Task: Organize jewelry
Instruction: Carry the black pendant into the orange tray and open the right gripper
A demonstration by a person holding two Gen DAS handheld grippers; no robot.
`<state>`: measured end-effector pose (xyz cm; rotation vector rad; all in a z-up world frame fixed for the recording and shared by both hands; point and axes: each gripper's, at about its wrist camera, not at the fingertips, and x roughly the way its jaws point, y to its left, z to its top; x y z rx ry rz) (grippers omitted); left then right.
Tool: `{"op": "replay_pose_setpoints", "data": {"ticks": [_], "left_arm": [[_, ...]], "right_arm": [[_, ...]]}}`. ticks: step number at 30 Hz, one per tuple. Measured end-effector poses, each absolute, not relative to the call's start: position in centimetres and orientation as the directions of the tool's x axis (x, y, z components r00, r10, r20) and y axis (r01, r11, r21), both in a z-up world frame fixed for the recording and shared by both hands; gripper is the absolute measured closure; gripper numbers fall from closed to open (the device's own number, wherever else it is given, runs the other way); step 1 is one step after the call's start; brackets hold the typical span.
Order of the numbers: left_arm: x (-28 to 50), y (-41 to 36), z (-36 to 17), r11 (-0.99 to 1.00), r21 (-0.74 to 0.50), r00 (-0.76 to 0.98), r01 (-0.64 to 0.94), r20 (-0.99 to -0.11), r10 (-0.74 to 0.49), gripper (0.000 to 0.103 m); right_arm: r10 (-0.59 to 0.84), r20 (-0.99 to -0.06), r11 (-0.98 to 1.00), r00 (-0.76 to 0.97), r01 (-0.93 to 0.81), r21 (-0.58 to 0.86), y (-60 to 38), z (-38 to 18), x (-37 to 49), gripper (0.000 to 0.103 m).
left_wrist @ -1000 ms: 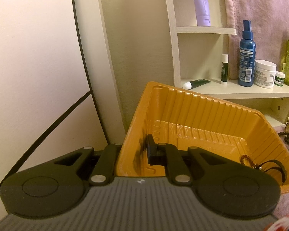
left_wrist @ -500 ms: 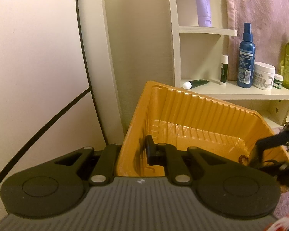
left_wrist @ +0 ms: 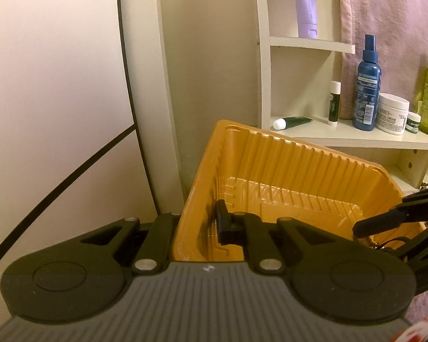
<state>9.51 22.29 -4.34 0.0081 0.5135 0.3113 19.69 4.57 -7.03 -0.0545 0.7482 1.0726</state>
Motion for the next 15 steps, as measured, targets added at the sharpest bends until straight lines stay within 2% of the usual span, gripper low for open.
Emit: {"op": "replay_pose_setpoints", "data": {"ticks": [15], "left_arm": [[9.4, 22.1, -4.4, 0.952, 0.089, 0.825, -0.294, -0.479, 0.3, 0.092]], "right_arm": [[0.777, -0.525, 0.549, 0.346, -0.782, 0.297, 0.0, -5.3, 18.6, 0.026]]}}
